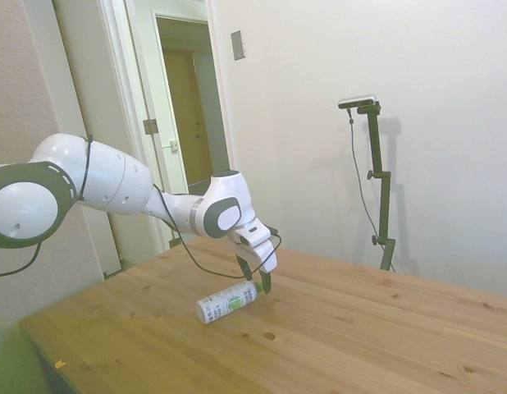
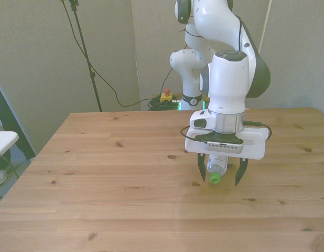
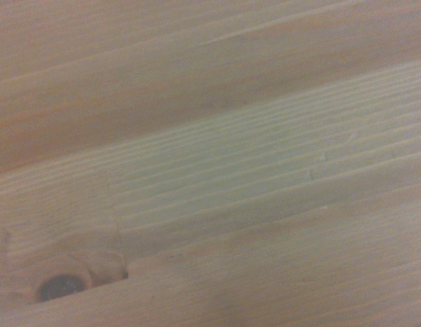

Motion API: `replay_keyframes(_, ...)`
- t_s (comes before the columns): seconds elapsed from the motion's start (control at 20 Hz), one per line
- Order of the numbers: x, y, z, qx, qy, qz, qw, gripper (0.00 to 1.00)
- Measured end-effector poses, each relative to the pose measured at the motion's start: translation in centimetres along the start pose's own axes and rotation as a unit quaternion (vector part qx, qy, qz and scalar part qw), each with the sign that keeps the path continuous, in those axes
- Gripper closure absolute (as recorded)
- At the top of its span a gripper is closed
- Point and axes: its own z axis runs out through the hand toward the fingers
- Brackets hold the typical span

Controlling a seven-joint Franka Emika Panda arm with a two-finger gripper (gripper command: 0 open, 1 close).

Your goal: Stand the water bottle

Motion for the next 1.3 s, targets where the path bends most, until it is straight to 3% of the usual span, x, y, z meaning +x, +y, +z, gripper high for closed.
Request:
replay_keyframes(1.0, 0.0, 1.3, 0.6, -0.007, -0.002, -0.007, 1.0, 1.0)
replay_keyframes(1.3, 0.7, 1.6, -1.3, 0.009, 0.023, -0.018, 0.9995, 1.0)
